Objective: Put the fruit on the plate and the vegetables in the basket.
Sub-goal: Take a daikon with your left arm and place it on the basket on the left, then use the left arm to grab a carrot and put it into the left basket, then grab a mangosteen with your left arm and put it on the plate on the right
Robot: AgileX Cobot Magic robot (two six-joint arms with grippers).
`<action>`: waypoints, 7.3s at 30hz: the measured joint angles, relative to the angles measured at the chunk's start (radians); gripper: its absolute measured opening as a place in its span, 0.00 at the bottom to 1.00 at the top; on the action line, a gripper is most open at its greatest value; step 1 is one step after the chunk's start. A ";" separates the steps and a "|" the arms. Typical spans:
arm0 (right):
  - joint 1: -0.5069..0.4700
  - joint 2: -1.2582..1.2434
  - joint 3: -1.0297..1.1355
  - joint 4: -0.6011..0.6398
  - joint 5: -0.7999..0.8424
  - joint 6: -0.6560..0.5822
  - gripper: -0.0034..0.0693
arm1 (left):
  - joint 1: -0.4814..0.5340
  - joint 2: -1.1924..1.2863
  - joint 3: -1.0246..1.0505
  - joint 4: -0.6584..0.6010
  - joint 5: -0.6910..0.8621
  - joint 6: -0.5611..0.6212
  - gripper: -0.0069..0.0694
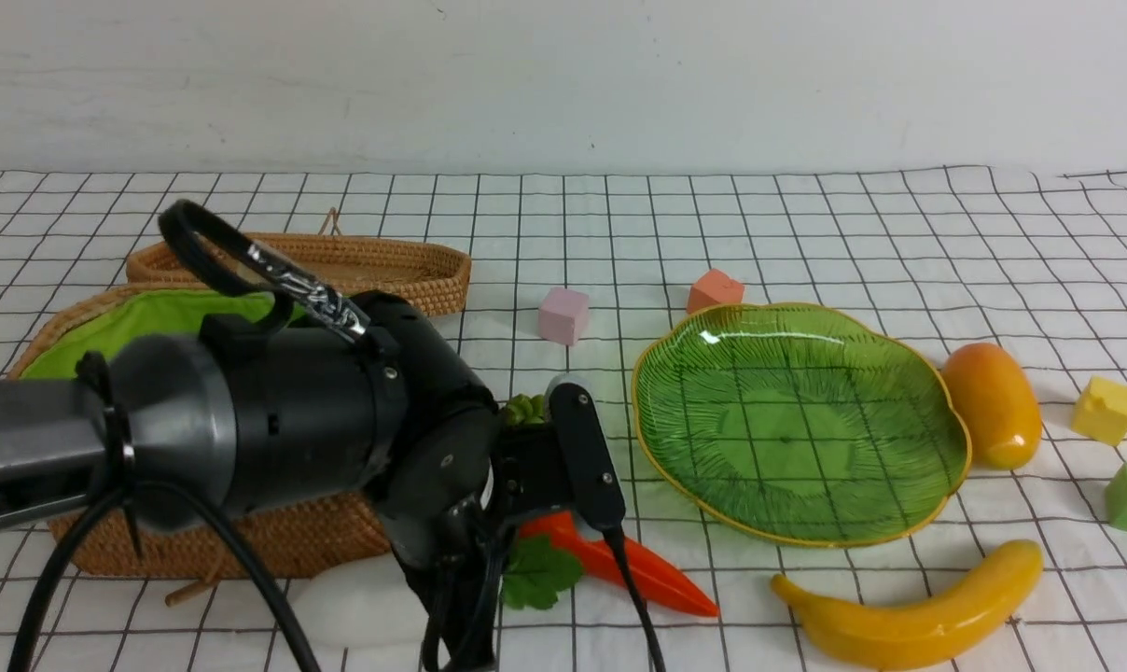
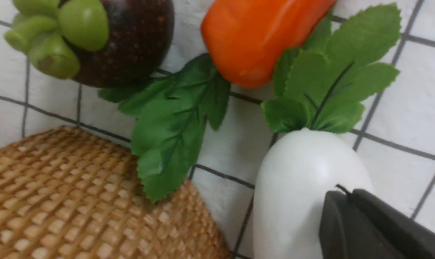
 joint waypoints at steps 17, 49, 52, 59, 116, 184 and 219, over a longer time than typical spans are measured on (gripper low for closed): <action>0.000 0.000 0.000 0.000 0.000 0.000 0.37 | 0.000 -0.027 0.014 -0.013 0.013 -0.018 0.84; 0.000 0.000 0.047 0.030 -0.001 -0.027 0.37 | -0.030 0.118 0.014 0.158 0.009 -0.232 0.84; 0.000 0.000 0.047 0.036 -0.005 -0.045 0.37 | -0.030 0.118 0.014 0.156 0.022 -0.238 0.77; 0.000 0.000 0.047 0.043 -0.008 -0.048 0.37 | -0.030 0.118 0.014 0.148 0.036 -0.241 0.36; 0.000 0.000 0.047 -0.135 -0.256 -0.027 0.38 | 0.320 -0.117 -0.218 0.241 0.001 0.095 0.84; 0.000 0.000 -0.021 -0.028 -0.110 -0.050 0.38 | 0.151 -0.225 -0.227 0.247 0.116 0.083 0.46; 0.000 0.000 -0.020 -0.165 0.023 0.070 0.37 | 0.098 0.012 -0.493 -0.269 0.304 -0.151 0.09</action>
